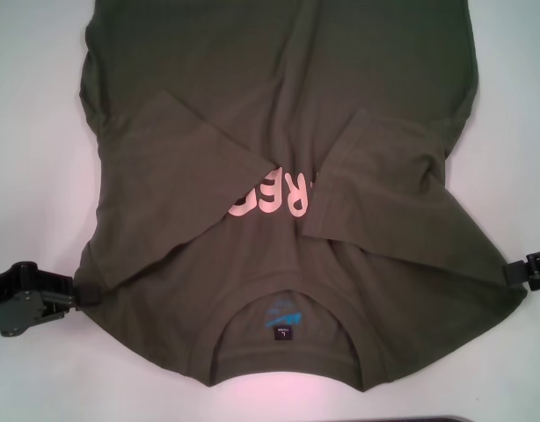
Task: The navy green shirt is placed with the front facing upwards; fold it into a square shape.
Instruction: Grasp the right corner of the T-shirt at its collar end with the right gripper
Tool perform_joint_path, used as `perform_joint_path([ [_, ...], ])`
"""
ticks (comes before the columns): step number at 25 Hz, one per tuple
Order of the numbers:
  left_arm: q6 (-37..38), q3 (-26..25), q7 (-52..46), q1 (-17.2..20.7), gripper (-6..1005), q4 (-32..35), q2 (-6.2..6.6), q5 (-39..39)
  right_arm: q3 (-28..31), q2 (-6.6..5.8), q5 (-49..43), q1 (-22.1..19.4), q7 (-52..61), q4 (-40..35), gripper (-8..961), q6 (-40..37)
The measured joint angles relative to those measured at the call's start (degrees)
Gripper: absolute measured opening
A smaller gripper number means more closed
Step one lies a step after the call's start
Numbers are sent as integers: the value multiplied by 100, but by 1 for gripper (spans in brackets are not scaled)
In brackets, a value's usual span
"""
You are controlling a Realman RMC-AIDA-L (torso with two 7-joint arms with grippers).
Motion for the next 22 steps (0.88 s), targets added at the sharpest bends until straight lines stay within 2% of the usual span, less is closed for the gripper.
perform_joint_path([
  [12,-8,-39,3,3,35,1,0,-14,-110,197,-2,58,-19,8,911,216],
  [22,-33,-48,48,6,36,37,0,-24,-181,214,-5,110,6,124,911,244],
])
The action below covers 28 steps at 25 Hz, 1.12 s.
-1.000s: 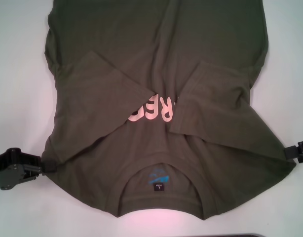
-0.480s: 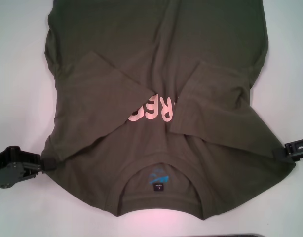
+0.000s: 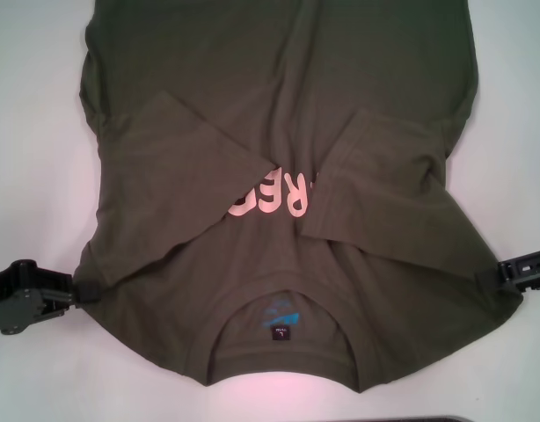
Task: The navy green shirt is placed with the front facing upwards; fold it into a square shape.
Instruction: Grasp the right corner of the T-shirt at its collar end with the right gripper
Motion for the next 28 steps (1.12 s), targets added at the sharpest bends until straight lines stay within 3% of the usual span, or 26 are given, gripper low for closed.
perform_joint_path([
  [11,-21,-3,5,-8,35,8,0,1,34,-134,0,-67,97,-32,910,-28],
  [28,-27,-11,21,-5,34,8,-5,1,-44,-85,1,-45,141,24,907,3],
])
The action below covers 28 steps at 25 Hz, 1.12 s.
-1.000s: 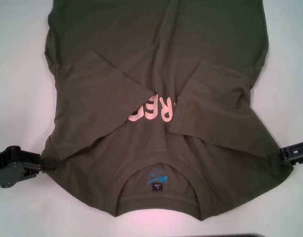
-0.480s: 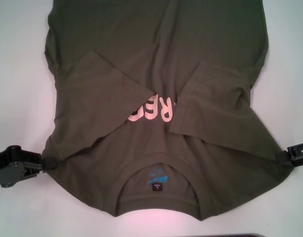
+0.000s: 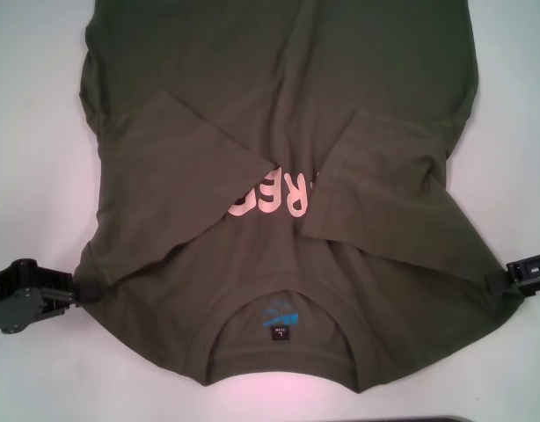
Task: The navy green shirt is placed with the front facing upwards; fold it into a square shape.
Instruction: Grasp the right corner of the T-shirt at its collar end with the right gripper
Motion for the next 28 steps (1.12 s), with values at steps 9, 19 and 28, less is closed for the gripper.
perform_joint_path([
  [9,-3,0,8,14,35,-6,-5,0,-67,49,-1,23,0,13,906,18],
  [19,-2,-7,50,34,35,4,-5,-4,-133,103,-8,58,8,47,906,83],
  [28,-2,-9,61,19,35,9,-12,-9,-89,166,35,123,-34,108,907,92],
])
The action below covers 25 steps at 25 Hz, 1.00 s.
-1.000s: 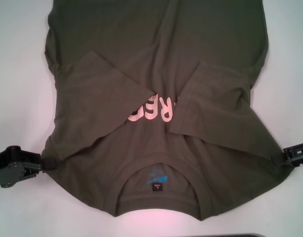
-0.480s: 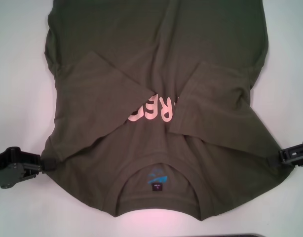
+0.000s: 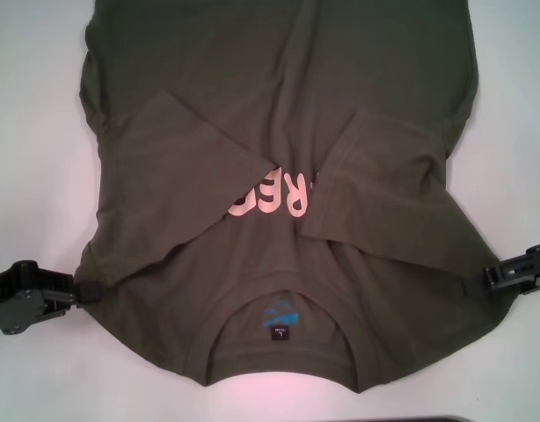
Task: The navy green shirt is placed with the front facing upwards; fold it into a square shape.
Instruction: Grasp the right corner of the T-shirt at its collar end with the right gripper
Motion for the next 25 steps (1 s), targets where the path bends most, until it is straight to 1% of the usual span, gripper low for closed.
perform_joint_path([
  [8,9,0,2,12,35,-7,-10,0,41,-3,6,3,23,-32,906,52],
  [13,42,0,2,-1,36,-29,-10,-7,41,-46,-16,-10,13,-75,713,16],
  [22,45,-8,3,-27,36,-14,-8,-9,18,-71,-32,-29,44,-79,339,44],
  [25,45,-9,2,-40,36,-11,-3,-9,15,-72,-39,-30,51,-80,275,53],
])
